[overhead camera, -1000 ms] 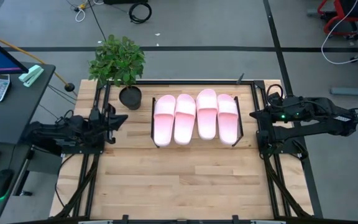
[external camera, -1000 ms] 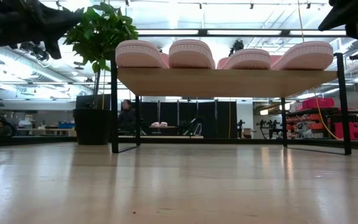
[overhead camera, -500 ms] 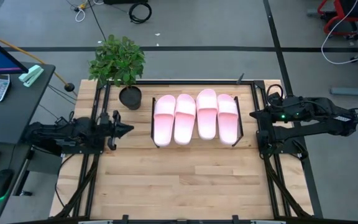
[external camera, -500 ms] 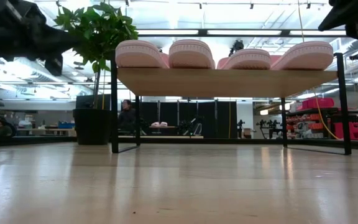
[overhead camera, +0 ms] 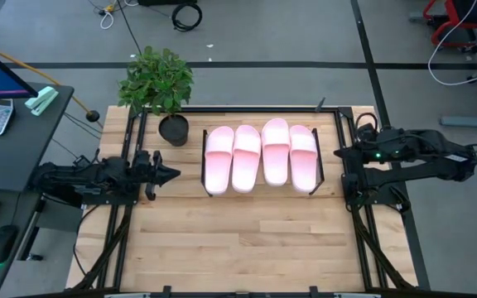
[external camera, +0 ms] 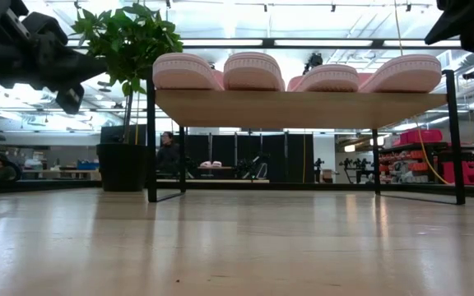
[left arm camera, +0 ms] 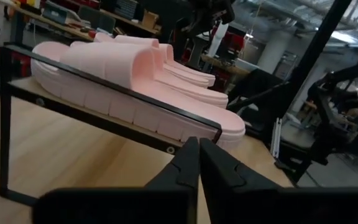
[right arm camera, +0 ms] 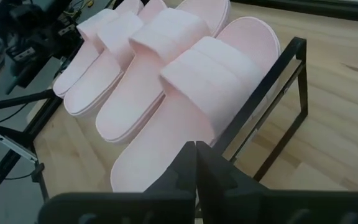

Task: Pick and place slides into the shelf
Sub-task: Return to Home Position

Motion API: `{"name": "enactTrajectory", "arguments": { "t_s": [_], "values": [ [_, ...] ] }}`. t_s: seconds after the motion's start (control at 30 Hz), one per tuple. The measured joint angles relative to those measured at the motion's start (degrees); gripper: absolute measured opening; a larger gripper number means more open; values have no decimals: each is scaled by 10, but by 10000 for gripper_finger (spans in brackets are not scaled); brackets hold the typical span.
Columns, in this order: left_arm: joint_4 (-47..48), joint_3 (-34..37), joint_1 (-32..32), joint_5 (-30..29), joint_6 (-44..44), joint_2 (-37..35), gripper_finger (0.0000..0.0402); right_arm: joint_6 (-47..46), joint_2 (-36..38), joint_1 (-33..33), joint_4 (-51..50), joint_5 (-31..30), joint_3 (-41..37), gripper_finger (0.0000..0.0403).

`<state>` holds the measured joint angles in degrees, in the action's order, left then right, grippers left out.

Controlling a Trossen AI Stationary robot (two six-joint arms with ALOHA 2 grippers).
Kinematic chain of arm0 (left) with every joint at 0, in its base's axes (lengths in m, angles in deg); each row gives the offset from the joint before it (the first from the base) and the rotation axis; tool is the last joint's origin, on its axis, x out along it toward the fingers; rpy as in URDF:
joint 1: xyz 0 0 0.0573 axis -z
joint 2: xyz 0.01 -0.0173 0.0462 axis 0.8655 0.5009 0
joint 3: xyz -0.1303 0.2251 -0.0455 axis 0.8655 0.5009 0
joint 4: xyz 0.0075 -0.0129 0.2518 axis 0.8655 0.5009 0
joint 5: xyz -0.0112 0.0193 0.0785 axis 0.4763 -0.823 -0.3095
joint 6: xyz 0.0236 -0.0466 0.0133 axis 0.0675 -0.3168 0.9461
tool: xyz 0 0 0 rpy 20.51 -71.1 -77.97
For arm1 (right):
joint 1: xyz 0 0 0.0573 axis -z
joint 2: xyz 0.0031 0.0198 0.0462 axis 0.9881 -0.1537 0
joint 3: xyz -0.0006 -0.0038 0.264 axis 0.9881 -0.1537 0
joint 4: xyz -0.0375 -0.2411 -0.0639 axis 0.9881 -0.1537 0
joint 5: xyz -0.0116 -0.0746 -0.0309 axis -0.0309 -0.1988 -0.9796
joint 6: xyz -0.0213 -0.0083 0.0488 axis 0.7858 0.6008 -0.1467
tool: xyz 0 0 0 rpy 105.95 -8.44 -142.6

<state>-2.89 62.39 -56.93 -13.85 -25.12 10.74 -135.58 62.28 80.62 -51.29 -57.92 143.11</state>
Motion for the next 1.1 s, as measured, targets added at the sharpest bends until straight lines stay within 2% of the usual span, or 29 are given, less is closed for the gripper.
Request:
{"name": "enactTrajectory", "arguments": {
  "t_s": [0.1,0.3,0.5,0.77,0.87,0.97,1.1],
  "values": [
    [1,0,0,0,-25,0,34,22,16,0,0,1,0,3],
    [-11,1,0,-3,-14,0,54,70,83,0,15,-15,-1,2],
    [-12,1,0,-3,-12,0,59,170,168,0,156,-18,-43,1],
    [-14,1,0,-3,-12,0,48,301,263,0,332,3,-145,1],
    [-14,1,0,-3,-12,0,50,323,267,0,353,6,-170,1],
    [-14,1,0,-3,-12,0,55,341,262,0,394,45,-178,2],
    [-15,1,0,-3,-12,0,59,345,268,0,410,67,-206,1]
  ]
}}
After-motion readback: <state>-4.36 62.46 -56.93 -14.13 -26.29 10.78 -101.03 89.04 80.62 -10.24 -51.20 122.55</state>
